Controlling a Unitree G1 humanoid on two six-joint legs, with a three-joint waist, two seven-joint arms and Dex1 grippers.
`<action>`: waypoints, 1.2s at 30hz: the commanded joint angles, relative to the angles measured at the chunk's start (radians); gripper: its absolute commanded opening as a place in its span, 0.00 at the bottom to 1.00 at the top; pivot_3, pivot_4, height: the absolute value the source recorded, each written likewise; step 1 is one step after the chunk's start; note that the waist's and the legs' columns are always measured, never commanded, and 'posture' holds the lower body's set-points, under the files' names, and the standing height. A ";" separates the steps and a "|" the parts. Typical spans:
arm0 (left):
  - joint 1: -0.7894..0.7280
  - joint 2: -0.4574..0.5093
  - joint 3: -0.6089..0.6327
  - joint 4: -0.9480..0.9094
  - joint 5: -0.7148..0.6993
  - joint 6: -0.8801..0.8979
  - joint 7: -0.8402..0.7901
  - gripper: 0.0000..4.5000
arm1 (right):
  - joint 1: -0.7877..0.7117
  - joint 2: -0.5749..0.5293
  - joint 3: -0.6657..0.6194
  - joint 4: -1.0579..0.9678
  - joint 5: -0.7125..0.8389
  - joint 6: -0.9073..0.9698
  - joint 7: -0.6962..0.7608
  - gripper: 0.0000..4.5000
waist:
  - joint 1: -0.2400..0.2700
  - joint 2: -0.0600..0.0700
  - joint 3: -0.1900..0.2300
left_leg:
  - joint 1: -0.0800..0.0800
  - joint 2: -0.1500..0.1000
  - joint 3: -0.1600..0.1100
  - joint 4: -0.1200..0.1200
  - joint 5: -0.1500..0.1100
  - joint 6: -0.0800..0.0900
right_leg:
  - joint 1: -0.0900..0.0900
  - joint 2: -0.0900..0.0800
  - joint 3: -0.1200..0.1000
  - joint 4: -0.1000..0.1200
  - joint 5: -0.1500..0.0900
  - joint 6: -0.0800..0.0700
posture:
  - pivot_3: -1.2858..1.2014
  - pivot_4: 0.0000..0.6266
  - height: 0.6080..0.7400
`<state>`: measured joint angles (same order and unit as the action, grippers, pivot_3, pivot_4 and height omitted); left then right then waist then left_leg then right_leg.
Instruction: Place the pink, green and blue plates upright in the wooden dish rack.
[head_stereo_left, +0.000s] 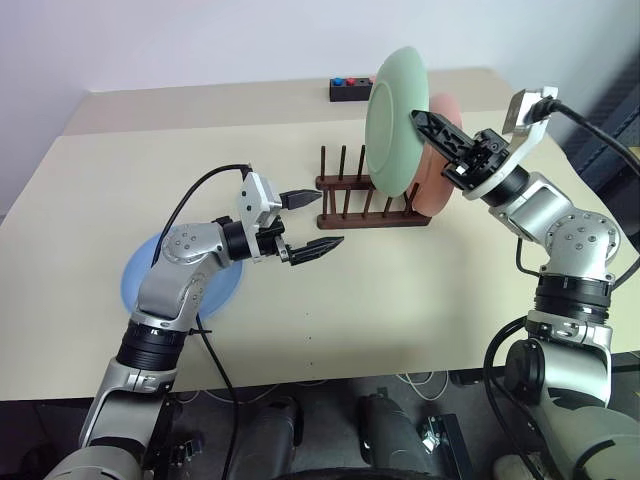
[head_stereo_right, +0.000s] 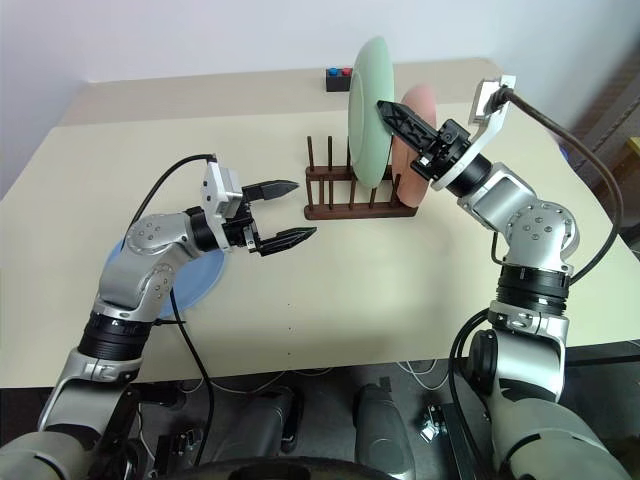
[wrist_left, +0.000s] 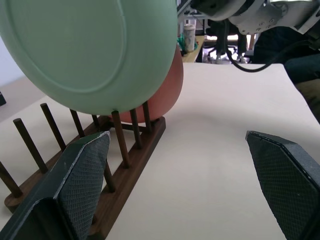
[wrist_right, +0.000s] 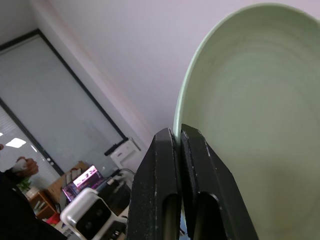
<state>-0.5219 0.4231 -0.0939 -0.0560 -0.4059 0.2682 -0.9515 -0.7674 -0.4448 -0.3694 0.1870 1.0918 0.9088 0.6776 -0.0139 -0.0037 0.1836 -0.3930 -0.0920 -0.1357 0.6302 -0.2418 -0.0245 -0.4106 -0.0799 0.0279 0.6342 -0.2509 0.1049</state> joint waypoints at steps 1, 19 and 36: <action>-0.003 0.004 0.027 -0.043 -0.023 0.004 0.003 1.00 | -0.016 -0.014 0.005 -0.005 -0.044 -0.034 0.003 0.00 | 0.000 0.000 0.000 | 0.000 0.000 0.000 0.000 0.000 0.000 | 0.000 0.000 0.000 0.000 0.000 0.000 | 0.52 0.24 1.00; -0.002 0.016 0.040 -0.057 -0.038 0.034 -0.003 1.00 | -0.015 -0.009 0.030 -0.042 -0.110 -0.020 0.006 0.52 | 0.000 0.000 0.000 | 0.000 0.000 0.000 0.000 0.000 0.000 | 0.000 0.000 0.000 0.000 0.000 0.000 | 0.52 0.24 1.00; -0.006 0.005 0.038 -0.061 -0.041 0.045 -0.014 1.00 | -0.069 -0.076 0.022 -0.083 -0.171 -0.074 -0.009 0.98 | 0.000 0.000 0.000 | 0.000 0.000 0.000 0.000 0.000 0.000 | 0.000 0.000 0.000 0.000 0.000 0.000 | 0.52 0.24 1.00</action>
<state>-0.5218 0.4294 -0.0652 -0.0819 -0.4272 0.3179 -0.9615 -0.8016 -0.5081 -0.3226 0.1491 0.9074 0.8458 0.6722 -0.0143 -0.0038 0.1836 -0.3930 -0.0920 -0.1358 0.6299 -0.2418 -0.0246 -0.4106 -0.0798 0.0278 0.6340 -0.2509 0.1049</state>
